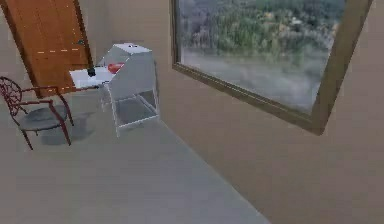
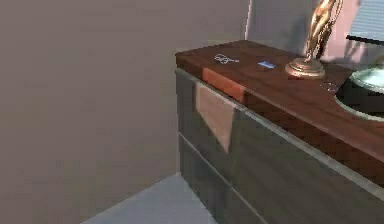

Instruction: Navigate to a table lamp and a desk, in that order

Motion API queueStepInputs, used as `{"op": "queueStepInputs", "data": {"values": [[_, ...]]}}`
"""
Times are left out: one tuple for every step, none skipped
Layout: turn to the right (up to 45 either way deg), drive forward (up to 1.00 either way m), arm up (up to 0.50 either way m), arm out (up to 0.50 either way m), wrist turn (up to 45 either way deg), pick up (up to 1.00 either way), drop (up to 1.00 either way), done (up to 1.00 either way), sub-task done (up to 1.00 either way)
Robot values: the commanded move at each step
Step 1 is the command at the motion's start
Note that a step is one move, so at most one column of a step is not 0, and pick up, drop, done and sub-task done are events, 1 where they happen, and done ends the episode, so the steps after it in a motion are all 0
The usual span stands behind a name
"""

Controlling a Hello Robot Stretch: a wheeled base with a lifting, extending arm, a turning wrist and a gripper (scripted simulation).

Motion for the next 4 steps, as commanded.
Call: {"op": "queueStepInputs", "data": {"values": [[-33.0,0.00,0.00,0.00,0.0,0.00,0.00,0.00,0.00],[0.0,1.00,0.00,0.00,0.0,0.00,0.00,0.00,0.00],[0.0,0.50,0.00,0.00,0.0,0.00,0.00,0.00,0.00],[27.0,0.00,0.00,0.00,0.0,0.00,0.00,0.00,0.00]]}}
